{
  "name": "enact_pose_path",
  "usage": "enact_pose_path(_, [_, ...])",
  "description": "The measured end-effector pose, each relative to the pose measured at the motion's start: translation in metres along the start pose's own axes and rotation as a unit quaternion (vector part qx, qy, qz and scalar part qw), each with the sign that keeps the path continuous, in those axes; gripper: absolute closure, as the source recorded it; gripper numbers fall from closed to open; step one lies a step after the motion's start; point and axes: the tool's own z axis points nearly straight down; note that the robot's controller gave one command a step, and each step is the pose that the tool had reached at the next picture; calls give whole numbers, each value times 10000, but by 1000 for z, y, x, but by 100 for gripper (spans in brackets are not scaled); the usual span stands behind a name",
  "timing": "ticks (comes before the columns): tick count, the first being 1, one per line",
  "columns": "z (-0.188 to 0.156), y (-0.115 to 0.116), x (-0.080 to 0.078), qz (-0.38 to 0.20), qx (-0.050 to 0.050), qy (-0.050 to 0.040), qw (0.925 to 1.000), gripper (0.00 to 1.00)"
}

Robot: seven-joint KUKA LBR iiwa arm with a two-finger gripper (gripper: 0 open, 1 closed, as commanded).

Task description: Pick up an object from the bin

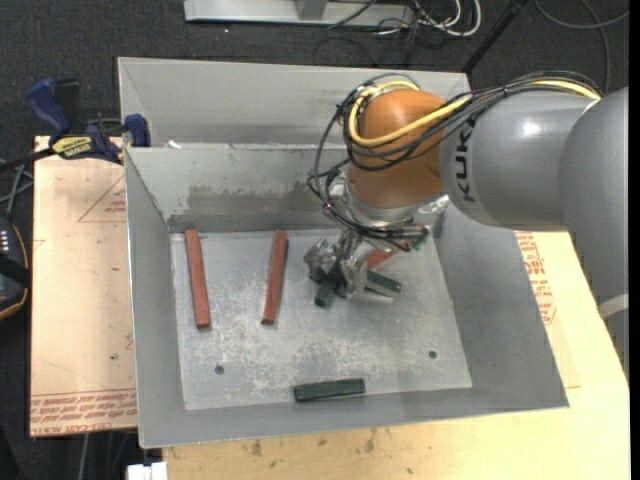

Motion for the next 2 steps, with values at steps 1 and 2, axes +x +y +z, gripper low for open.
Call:
enact_pose_path(1, [0,0,0,1,-1,-1,10000,100])
enact_pose_path(2, [-177,15,13,51,27,-16,10000,100])
